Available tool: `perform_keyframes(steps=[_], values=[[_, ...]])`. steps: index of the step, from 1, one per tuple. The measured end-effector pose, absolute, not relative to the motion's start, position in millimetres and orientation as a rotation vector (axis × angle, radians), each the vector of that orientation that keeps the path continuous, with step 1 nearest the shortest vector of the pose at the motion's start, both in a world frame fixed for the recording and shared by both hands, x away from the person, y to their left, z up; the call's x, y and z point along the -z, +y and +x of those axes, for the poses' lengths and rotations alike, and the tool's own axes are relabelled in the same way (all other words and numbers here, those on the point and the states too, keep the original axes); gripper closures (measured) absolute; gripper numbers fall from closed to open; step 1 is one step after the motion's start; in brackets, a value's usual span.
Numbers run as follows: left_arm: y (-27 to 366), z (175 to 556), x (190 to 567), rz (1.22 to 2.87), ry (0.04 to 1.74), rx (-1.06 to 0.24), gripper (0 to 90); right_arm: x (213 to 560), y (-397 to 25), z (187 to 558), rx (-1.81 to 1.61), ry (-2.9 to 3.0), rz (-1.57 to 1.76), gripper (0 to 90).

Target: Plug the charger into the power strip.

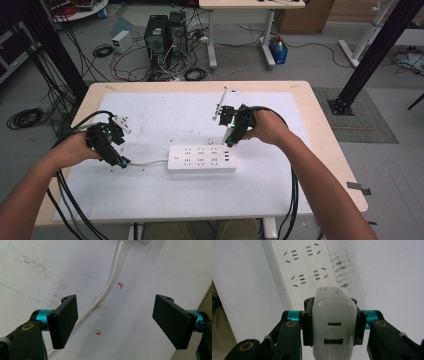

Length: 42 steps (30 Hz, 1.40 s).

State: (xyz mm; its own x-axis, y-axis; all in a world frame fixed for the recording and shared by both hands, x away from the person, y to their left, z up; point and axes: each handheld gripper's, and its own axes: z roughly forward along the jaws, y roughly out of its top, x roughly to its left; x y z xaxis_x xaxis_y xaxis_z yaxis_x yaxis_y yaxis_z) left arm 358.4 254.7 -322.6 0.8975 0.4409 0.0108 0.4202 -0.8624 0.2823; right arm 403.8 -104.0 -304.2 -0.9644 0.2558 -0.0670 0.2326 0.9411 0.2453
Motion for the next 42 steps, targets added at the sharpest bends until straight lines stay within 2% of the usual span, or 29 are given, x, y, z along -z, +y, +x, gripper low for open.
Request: perform_keyframes(steps=[19,35,42], values=[[253,359,336,2.766,0.62,-0.086,20.6,355,-47,412,-0.174,3.062,0.125,62.2],[253,358,343,2.759,0.615,-0.062,20.6,370,-34,406,-0.053,3.021,-0.048,62.6],[254,358,345,2.749,0.63,-0.054,20.6,369,-38,417,-0.097,3.09,0.032,62.7]])
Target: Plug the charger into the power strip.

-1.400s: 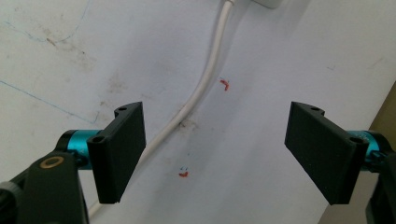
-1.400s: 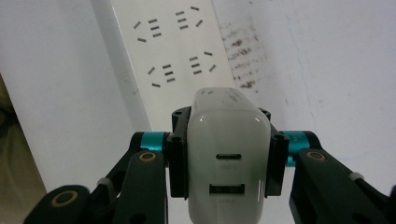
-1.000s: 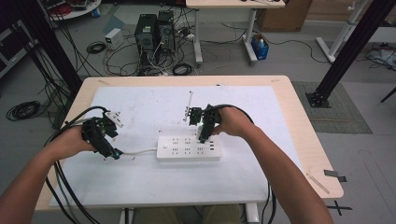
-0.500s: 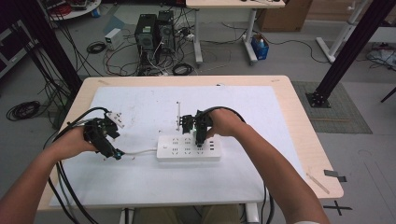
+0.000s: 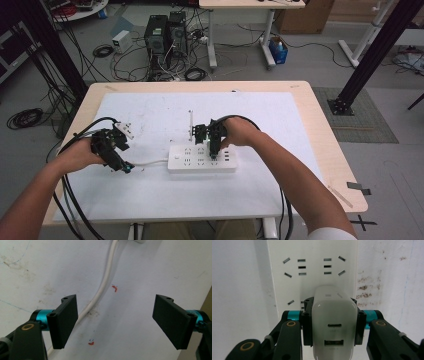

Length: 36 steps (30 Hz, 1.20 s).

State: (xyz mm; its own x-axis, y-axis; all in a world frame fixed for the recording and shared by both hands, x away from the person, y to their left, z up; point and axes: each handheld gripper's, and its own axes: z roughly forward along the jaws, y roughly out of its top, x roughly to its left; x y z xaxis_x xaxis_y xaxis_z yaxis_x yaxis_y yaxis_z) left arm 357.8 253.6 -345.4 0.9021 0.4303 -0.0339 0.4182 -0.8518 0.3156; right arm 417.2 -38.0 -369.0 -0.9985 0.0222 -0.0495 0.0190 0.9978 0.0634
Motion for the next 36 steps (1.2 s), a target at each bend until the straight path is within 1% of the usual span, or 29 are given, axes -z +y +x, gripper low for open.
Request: perform_keyframes(steps=[2,4,8,12,16,21,27,31,36], values=[[254,359,346,2.752,0.625,-0.045,20.6,369,-40,420,-0.124,3.11,0.068,62.7],[252,357,347,2.697,0.662,-0.036,20.6,370,-40,414,-0.129,3.074,0.042,62.7],[252,361,346,2.721,0.624,-0.036,20.6,372,-37,402,-0.085,2.991,-0.042,62.8],[250,360,349,2.71,0.638,-0.031,20.6,372,-38,410,-0.104,3.037,-0.028,62.8],[250,360,349,2.707,0.637,-0.025,20.6,373,-43,416,-0.188,3.078,0.053,62.7],[249,361,351,2.713,0.622,-0.023,20.6,377,-42,401,-0.158,2.977,-0.024,62.7],[251,363,354,2.715,0.632,-0.008,20.6,377,-47,414,-0.21,3.062,0.015,62.7],[251,363,355,2.702,0.642,-0.008,20.6,378,-45,409,-0.191,3.033,0.002,62.7],[253,363,355,2.701,0.639,-0.014,20.6,378,-45,414,-0.199,3.066,-0.012,62.5]])
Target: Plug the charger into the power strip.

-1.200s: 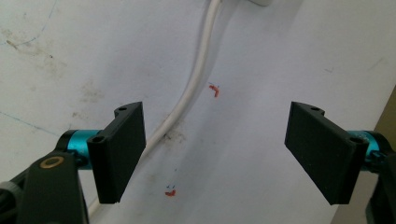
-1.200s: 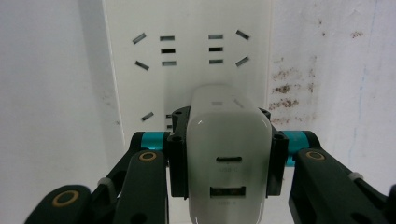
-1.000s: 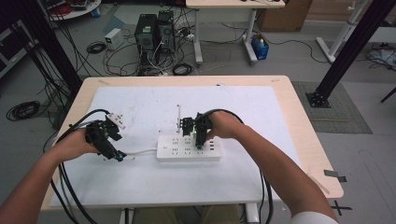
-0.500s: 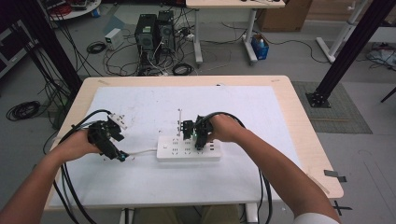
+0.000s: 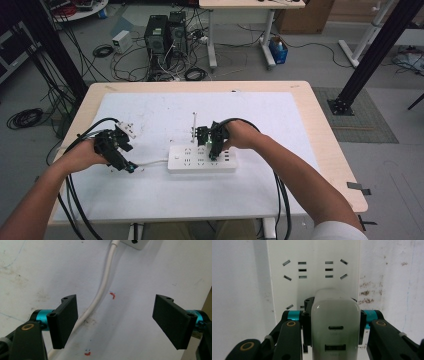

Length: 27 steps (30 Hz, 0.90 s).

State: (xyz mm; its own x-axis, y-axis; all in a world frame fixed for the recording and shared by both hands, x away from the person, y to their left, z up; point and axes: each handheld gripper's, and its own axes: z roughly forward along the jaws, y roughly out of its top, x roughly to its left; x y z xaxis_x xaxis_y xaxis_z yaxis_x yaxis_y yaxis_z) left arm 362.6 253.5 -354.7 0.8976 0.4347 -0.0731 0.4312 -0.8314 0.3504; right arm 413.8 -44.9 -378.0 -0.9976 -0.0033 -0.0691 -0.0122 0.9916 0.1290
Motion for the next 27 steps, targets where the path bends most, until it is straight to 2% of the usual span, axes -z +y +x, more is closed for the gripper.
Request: perform_keyframes(steps=[8,10,12,15,17,19,27], values=[[258,363,350,2.684,0.653,-0.046,20.6,377,-46,413,-0.206,3.061,-0.015,60.1],[259,363,348,2.674,0.656,-0.055,20.6,375,-47,415,-0.238,3.074,0.073,41.6],[259,363,345,2.668,0.658,-0.069,20.6,367,-52,418,-0.341,3.079,0.171,31.6],[260,364,341,2.648,0.667,-0.091,20.6,353,-62,425,-0.469,3.063,0.33,21.7],[261,364,338,2.649,0.65,-0.107,20.6,345,-72,428,-0.538,3.03,0.404,19.8],[260,364,336,2.636,0.663,-0.111,20.6,337,-82,429,-0.569,2.986,0.478,13.4],[259,366,332,2.646,0.66,-0.132,20.6,312,-132,424,-0.598,2.879,0.652,13.3]])
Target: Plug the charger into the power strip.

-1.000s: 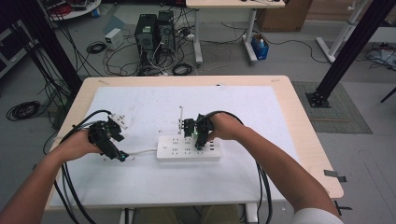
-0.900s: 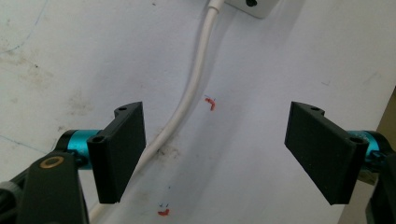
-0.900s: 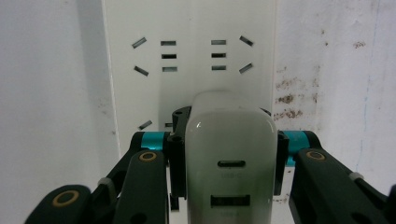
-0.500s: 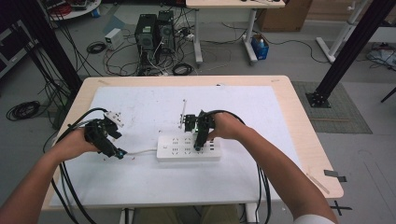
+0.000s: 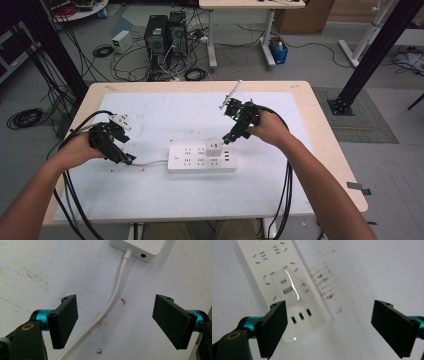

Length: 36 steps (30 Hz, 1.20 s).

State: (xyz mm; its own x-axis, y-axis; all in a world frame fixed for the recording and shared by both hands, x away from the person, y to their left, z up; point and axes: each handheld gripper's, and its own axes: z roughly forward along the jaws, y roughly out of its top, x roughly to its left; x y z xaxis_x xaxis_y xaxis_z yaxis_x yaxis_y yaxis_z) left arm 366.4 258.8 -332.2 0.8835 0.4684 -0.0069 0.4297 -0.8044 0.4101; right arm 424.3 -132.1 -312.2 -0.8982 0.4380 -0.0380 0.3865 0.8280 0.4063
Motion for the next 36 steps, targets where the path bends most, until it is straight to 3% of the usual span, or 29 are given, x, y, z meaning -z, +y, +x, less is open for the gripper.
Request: perform_keyframes(steps=[5,7,20,36], values=[[260,370,330,2.655,0.657,-0.139,20.6,306,-162,416,-0.574,2.852,0.738,10.9],[258,370,330,2.65,0.665,-0.139,20.6,304,-175,414,-0.56,2.829,0.778,0.9],[250,370,320,2.654,0.639,-0.176,20.6,294,-245,373,-0.532,2.752,0.939,1.0],[247,370,315,2.651,0.657,-0.234,20.6,300,-259,354,-0.542,2.733,0.958,0.9]])
